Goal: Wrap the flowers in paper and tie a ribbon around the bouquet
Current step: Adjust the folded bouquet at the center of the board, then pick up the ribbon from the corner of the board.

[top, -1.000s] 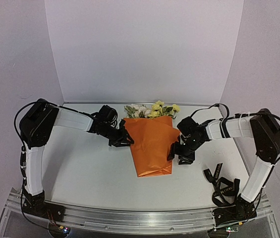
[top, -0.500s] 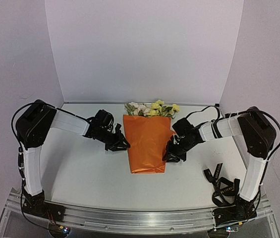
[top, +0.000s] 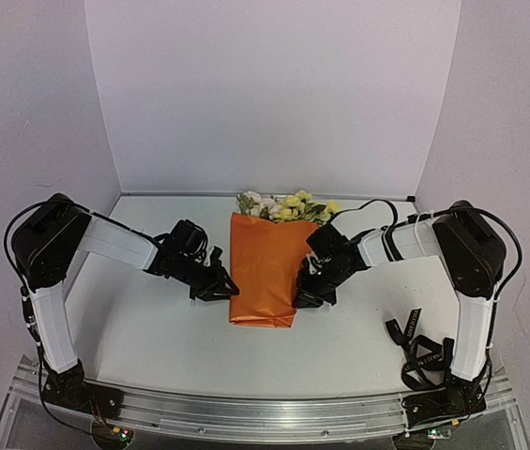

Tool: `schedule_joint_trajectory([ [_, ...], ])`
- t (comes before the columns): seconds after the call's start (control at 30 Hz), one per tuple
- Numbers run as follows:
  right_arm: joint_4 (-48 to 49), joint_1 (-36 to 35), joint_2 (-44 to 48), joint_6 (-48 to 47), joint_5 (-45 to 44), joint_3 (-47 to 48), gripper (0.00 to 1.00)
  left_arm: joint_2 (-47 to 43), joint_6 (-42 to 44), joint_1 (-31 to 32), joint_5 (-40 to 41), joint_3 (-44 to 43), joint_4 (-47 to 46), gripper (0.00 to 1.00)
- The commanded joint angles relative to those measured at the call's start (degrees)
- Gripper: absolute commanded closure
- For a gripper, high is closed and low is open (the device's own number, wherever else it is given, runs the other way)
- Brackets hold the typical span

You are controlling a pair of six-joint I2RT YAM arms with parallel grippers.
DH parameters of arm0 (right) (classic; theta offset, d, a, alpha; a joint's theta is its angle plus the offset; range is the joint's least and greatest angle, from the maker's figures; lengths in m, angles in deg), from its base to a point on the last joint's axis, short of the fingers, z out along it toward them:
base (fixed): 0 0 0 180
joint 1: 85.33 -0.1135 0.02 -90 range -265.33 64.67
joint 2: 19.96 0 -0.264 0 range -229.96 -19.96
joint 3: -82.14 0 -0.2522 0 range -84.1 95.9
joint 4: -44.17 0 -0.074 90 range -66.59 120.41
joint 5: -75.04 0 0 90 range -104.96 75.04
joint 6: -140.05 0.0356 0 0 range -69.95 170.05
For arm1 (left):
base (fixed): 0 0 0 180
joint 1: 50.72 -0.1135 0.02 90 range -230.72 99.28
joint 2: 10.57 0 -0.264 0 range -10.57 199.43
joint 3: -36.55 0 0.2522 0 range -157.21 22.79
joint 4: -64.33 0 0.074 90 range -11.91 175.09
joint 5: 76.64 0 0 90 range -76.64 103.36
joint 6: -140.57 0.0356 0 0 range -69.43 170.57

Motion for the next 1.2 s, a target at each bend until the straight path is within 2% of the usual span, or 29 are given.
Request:
schedule_joint_trajectory([
  [0.0, -5.42, -0.16, 1.04, -2.97, -4.01, 0.39, 0.93, -2.77, -0.43, 2.2, 0.72, -0.1, -0.72, 0.76],
  [0.17, -6.54, -0.13, 3.23, -3.56, -4.85, -0.4, 0.8, -2.69, -0.53, 2.79, 2.15, -0.33, 0.85, 0.76],
  [0.27, -7.21, -0.2, 5.43, -3.79, -5.09, -0.98, 0.66, -3.73, -0.23, 2.79, 4.42, -0.74, 2.42, 0.74],
  [0.37, -8.71, -0.2, 8.39, -4.27, -5.39, -1.14, 0.52, -5.72, 1.32, 2.64, 8.36, -1.93, 5.89, 0.68],
  [0.43, -9.84, -0.17, 11.3, -5.04, -6.54, -1.88, 0.43, -7.08, 2.97, 2.37, 10.84, -2.97, 8.11, 0.61],
  [0.6, -17.01, -0.17, 22.02, -9.44, -17.63, -7.39, 0.22, -10.36, 6.82, 1.25, 14.18, -5.69, 11.81, 0.45],
  [0.8, -25.49, -0.11, 36.59, -12.86, -32.78, -19.36, 0.16, -12.23, 11.1, 0.77, 14.09, -9.4, 14.84, 0.32],
  [0.93, -27.41, 0.35, 41.93, -12.98, -39.08, -26.6, 0.15, -12.53, 12.07, 0.77, 12.76, -11.07, 15.27, 0.3],
  [1.03, -27.73, 2.03, 44.11, -12.44, -40.77, -30.25, 0.17, -12.53, 12.35, 0.77, 12.54, -11.85, 15.73, 0.29],
  [1.17, -25.65, 3.7, 43.87, -14.18, -38.26, -32.92, 0.23, -12.75, 12.07, 0.76, 12.26, -11.74, 15.83, 0.3],
])
